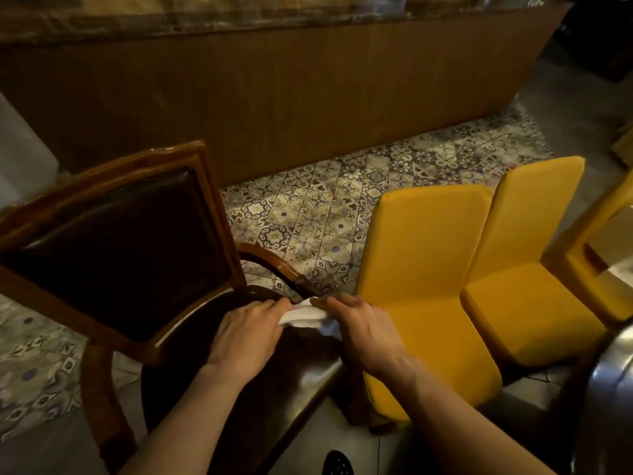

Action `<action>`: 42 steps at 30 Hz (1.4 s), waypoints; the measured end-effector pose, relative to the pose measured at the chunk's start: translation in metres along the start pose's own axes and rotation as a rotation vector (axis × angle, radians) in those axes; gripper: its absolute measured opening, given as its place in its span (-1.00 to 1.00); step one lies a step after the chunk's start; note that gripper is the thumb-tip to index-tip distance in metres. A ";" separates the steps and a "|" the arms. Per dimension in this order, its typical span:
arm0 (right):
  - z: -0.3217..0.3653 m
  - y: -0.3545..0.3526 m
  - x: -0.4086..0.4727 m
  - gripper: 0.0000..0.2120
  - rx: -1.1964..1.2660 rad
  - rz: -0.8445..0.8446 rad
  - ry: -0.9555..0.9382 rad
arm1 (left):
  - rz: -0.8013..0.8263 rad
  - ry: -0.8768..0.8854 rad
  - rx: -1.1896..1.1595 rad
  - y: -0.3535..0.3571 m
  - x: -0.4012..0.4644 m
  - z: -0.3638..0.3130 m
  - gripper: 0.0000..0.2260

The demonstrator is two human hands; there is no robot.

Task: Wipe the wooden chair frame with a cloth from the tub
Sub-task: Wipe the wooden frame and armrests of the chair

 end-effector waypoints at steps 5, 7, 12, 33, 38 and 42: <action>-0.071 0.018 0.022 -0.51 -0.033 0.027 -0.007 | 0.044 -0.031 -0.006 0.049 0.051 -0.022 -0.63; -0.091 0.026 0.033 -0.51 -0.012 0.024 -0.013 | 0.046 -0.052 -0.015 0.068 0.066 -0.026 -0.61; -0.127 0.061 0.059 -0.53 0.015 0.030 -0.036 | 0.058 -0.101 -0.062 0.125 0.100 -0.022 -0.49; -0.169 0.191 0.088 -0.29 0.017 0.152 -0.131 | 0.118 0.027 -0.140 0.268 0.199 0.015 -0.37; -0.177 0.196 0.081 -0.37 -0.017 0.103 -0.114 | 0.106 0.009 -0.092 0.278 0.197 0.012 -0.37; -0.182 0.195 0.067 -0.44 0.010 0.042 -0.101 | 0.090 0.015 -0.091 0.278 0.197 0.013 -0.38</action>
Point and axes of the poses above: each hand's wrist, its own x-axis towards the middle knuckle, its own y-axis out of the palm, z = x × y, the point moved 8 cm from there along x, towards the middle knuckle, and after that the axes turned 4 degrees about z, right-handed, at the moved point
